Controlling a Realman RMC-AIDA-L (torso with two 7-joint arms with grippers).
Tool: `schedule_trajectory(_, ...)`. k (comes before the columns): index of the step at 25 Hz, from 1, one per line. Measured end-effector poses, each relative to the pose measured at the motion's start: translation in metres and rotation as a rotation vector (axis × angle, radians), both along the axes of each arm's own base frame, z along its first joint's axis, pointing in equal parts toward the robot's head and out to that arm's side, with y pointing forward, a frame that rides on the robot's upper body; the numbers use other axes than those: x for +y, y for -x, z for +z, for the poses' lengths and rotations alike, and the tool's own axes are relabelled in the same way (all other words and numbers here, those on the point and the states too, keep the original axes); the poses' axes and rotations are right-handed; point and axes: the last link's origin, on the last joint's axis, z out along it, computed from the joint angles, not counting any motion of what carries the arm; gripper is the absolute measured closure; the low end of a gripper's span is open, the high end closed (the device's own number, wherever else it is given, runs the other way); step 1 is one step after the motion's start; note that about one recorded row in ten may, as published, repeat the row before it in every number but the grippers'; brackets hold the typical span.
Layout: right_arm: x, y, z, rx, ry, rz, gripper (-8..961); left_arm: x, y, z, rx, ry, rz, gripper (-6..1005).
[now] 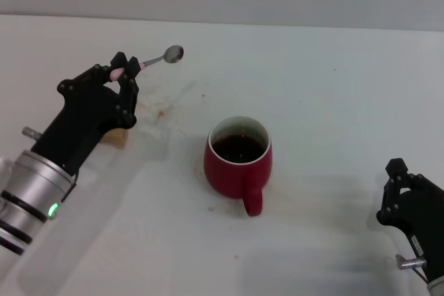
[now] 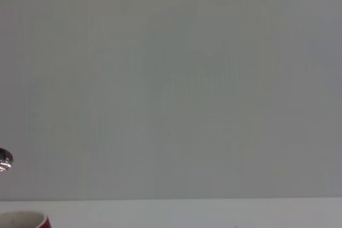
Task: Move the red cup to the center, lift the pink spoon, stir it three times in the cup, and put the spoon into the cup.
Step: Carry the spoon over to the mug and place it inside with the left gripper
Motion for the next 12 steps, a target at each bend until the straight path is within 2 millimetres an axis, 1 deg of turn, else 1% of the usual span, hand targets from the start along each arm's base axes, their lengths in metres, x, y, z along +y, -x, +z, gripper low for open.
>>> schedule_trajectory(4,-0.001,-0.001,0.001,-0.003,-0.002,-0.003,952,0.009,-0.003,0.012,0.054,0.04,0.023,855)
schedule_trajectory(6,-0.001,-0.001,0.001,-0.004,-0.005,-0.006,952,0.013,-0.009,0.022,0.099,0.061,0.032,855)
schedule_trajectory(10,-0.001,-0.002,0.002,-0.005,-0.009,-0.01,952,0.017,-0.027,0.048,0.15,0.072,0.029,854)
schedule_trajectory(12,-0.001,-0.003,0.002,-0.006,-0.01,-0.011,952,0.017,-0.035,0.058,0.158,0.074,0.029,854)
